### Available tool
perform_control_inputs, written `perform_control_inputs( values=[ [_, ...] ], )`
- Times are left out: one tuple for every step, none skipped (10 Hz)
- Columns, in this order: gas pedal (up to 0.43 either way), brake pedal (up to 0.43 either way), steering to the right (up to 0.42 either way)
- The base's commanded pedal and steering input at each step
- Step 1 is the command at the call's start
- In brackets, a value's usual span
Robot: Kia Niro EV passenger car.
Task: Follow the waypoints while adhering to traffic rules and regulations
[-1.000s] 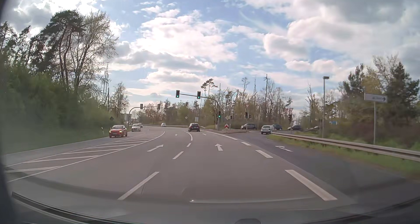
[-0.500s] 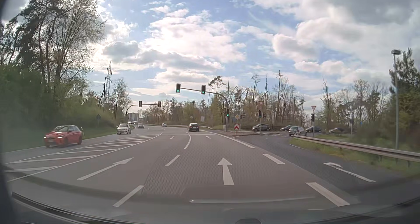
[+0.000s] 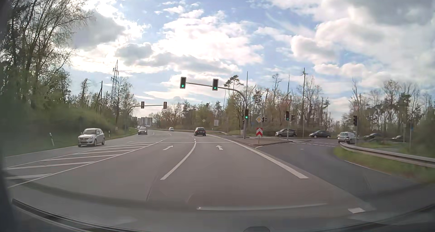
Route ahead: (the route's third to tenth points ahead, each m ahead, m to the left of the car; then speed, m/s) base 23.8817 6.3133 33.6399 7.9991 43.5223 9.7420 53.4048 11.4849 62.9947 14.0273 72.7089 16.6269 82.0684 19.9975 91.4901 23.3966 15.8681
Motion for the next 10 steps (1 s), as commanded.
perform_control_inputs(
  values=[
    [0.079, 0.000, -0.023],
    [0.079, 0.000, -0.023],
    [0.079, 0.000, -0.023],
    [0.079, 0.000, -0.023],
    [0.079, 0.000, -0.023],
    [0.079, 0.000, -0.023],
    [0.079, 0.000, -0.023],
    [0.079, 0.000, -0.023],
    [0.079, 0.000, -0.023],
    [0.079, 0.000, -0.023]
  ],
)
